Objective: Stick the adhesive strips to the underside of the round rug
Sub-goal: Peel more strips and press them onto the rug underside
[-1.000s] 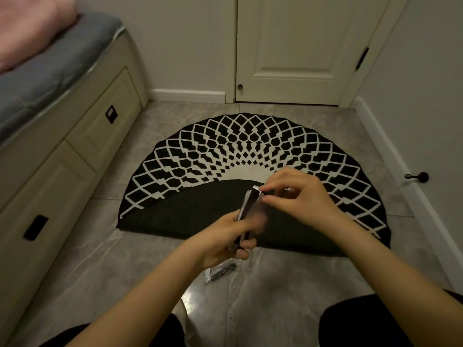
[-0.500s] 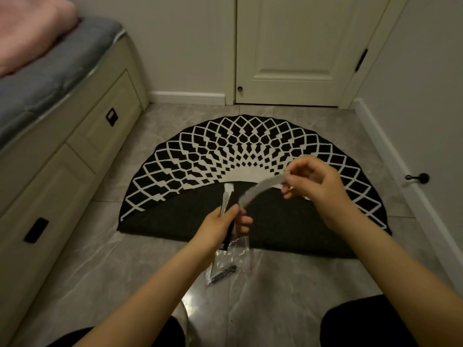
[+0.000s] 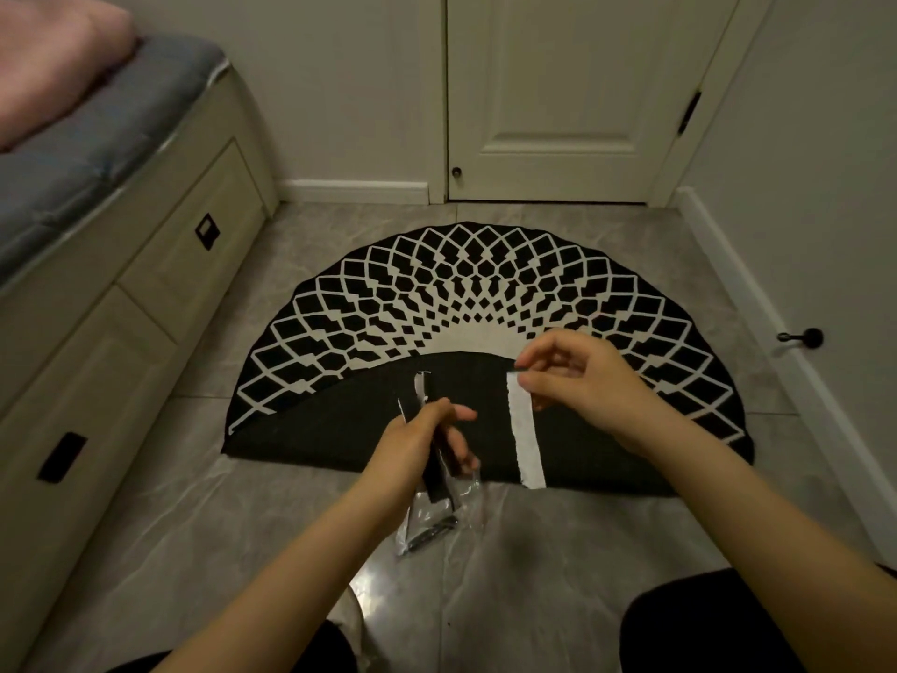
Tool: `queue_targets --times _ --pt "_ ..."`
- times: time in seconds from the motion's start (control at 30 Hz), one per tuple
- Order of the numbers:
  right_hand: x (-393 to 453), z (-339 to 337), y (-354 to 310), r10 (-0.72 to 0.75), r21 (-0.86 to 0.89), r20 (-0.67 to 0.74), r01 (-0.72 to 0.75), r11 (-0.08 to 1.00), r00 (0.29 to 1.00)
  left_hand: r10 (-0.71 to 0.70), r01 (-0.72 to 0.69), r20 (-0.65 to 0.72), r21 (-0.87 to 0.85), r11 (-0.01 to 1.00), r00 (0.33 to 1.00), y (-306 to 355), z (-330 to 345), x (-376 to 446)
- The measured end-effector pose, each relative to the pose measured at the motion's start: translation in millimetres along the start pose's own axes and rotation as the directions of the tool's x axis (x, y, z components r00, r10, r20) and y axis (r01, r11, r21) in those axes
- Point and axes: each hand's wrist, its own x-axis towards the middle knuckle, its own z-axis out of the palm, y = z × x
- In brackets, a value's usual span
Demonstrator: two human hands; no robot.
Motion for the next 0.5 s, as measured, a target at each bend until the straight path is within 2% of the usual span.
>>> queue_targets --times 0.1,0.23,0.5 --pt "-1.5 6.1 2.0 -0.017 -0.023 0.033 0.018 1.000 0.999 0.028 -0.028 0.006 -0.094 0.995 1.000 2.5 1.6 -2.1" --pt "-2.8 11.5 4.9 -0.053 -0.117 0.054 0.059 0.991 0.997 0.005 0.006 0.049 -0.217 0.976 0.999 3.5 4.0 -2.8" --pt "-2.7 20.5 8.2 -0.159 -0.237 0.037 0.163 0.958 0.987 -0.091 0.113 0.135 -0.163 0.980 0.987 6.6 0.9 -4.3"
